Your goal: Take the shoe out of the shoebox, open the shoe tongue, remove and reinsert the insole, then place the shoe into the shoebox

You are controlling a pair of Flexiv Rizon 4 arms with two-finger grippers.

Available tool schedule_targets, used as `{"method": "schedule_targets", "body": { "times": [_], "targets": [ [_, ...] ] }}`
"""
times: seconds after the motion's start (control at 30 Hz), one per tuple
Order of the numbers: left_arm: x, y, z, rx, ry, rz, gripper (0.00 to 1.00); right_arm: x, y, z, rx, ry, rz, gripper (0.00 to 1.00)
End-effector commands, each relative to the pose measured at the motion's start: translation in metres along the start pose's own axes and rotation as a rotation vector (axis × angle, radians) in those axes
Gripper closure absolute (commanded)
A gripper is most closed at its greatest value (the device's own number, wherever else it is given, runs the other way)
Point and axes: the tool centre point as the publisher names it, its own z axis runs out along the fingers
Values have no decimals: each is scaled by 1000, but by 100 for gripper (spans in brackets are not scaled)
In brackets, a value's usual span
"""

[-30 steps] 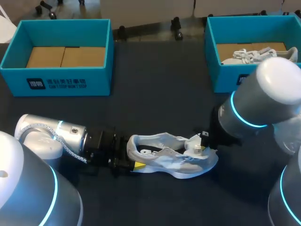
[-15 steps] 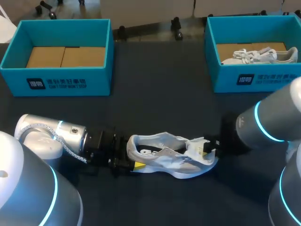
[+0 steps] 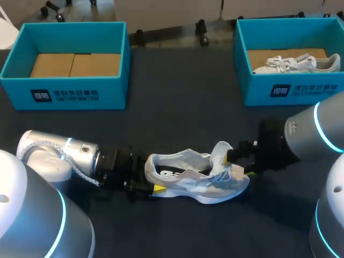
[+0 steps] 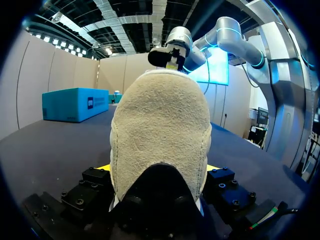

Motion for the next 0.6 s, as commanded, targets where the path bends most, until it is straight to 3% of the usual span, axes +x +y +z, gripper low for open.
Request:
{"method": "schedule_targets", "body": {
  "times": [0.03, 0.17, 0.3, 0.33, 0.37, 0.4, 0.6],
  "targets": [
    [-1, 2, -1, -3, 1, -1, 100, 30, 11, -38, 35, -238, -30, 33],
    [-1, 2, -1, -3, 1, -1, 100, 61, 20, -48, 70, -341, -87, 36],
    [-1, 2, -1, -3, 1, -1, 100, 93, 28, -51, 120, -433, -183, 53],
    [-1, 2, -1, -3, 1, -1, 100, 99, 29, -51, 131, -444, -215, 60],
    [-1, 2, -1, -3, 1, -1, 100, 103, 30, -51, 144, -456, -236, 88],
    [-1, 2, -1, -3, 1, -1, 100, 109, 31, -49, 157, -458, -275, 100],
    [-1, 2, -1, -3, 1, -1, 100, 125, 32, -39, 273, -442, -525, 100]
  ]
}}
